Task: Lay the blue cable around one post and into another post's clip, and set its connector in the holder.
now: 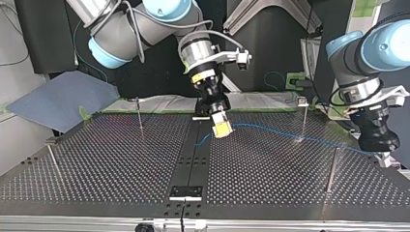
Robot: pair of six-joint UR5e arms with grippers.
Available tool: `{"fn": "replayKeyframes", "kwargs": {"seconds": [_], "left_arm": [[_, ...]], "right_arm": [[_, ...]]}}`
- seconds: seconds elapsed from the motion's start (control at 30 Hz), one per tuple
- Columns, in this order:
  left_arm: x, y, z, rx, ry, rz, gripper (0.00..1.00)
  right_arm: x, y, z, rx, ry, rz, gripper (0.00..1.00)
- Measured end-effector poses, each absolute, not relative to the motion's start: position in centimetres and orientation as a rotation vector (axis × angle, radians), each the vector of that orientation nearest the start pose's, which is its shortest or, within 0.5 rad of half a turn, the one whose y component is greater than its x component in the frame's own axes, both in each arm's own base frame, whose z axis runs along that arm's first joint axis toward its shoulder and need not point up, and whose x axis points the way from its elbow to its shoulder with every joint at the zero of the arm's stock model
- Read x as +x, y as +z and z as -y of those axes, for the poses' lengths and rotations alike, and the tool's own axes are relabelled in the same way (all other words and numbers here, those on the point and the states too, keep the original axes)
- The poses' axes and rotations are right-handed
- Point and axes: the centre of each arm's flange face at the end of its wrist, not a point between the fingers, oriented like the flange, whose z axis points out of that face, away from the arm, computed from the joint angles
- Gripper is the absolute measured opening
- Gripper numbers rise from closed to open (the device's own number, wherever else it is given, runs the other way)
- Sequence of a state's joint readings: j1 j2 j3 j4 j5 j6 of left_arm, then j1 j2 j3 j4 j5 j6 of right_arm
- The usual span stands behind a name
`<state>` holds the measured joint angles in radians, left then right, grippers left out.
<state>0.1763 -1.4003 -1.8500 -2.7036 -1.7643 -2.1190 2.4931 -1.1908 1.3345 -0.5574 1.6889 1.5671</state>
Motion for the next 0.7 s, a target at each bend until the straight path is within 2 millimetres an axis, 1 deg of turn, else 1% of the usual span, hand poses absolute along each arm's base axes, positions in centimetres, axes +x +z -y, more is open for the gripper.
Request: {"fn": "replayKeyframes", "kwargs": {"seconds": [0.17,0.27,0.33,0.57,0.7], "left_arm": [[46.8,49.0,1.3,-0.611,-0.192,-1.062,0.03],[47.9,49.2,0.0,-0.612,-0.187,-1.058,0.03],[48.6,48.9,-0.9,-0.612,-0.182,-1.064,0.03],[50.8,46.7,-4.1,-0.616,-0.158,-1.113,0.03],[51.9,45.9,-5.2,-0.601,-0.144,-1.139,0.03]], "right_arm": [[62.4,44.4,31.8,1.348,2.078,0.575,0.0],[63.1,44.0,32.3,1.358,2.076,0.575,0.0],[63.5,43.9,32.6,1.359,2.077,0.574,0.0],[64.5,43.7,33.6,1.355,2.077,0.574,0.0],[64.9,43.3,34.3,1.356,2.072,0.577,0.0]]}}
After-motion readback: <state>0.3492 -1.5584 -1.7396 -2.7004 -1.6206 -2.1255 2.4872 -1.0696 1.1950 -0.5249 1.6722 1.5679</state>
